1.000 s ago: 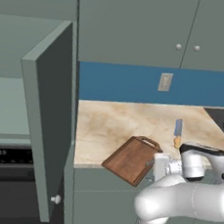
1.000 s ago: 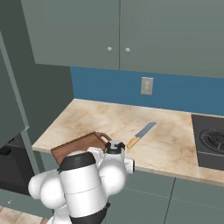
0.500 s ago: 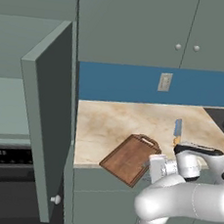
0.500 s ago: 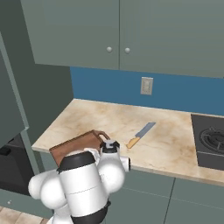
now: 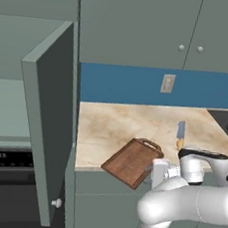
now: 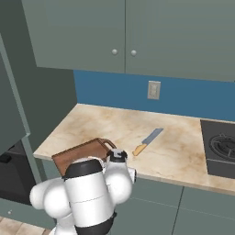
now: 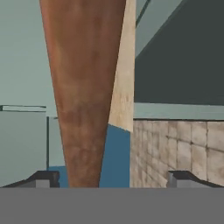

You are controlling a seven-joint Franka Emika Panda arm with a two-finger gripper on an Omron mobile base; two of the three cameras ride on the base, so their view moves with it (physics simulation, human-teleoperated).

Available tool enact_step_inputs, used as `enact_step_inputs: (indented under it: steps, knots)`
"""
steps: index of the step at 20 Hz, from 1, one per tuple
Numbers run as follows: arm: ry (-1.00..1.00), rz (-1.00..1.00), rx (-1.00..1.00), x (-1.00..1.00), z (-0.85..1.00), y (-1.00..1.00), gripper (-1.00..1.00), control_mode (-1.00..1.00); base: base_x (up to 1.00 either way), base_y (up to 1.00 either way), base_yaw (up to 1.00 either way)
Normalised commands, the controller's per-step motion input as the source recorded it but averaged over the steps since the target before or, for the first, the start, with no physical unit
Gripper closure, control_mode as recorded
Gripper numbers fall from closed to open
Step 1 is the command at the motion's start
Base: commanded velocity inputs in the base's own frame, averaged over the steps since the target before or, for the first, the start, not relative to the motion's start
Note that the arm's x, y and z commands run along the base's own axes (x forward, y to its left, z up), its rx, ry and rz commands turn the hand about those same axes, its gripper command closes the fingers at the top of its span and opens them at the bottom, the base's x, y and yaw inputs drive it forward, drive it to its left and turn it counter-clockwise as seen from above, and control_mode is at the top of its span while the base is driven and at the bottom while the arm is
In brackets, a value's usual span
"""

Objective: Move the cutting board and knife to the sink. Then move spray from the cabinet to the counter.

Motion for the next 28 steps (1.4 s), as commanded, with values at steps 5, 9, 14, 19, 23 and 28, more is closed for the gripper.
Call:
enact_step_inputs:
  steps: [5, 9, 14, 19, 23, 28]
  knots:
    - [0.00, 0.00, 0.16, 0.00, 0.00, 0.00, 1.00, -1.00, 0.00, 0.00, 0.00]
    - [0.00, 0.01, 0.16, 0.00, 0.00, 0.00, 1.00, -1.00, 0.00, 0.00, 0.00]
    - [0.00, 0.00, 0.14, 0.00, 0.00, 0.01, 1.00, -1.00, 0.00, 0.00, 0.00]
    - [0.00, 0.00, 0.12, 0.00, 0.01, 0.01, 1.00, -1.00, 0.00, 0.00, 0.00]
    - [0.00, 0.00, 0.07, 0.00, 0.46, 0.00, 1.00, -1.00, 0.00, 0.00, 0.00]
    - [0.00, 0.00, 0.05, 0.00, 0.76, -0.15, 1.00, -1.00, 0.00, 0.00, 0.00]
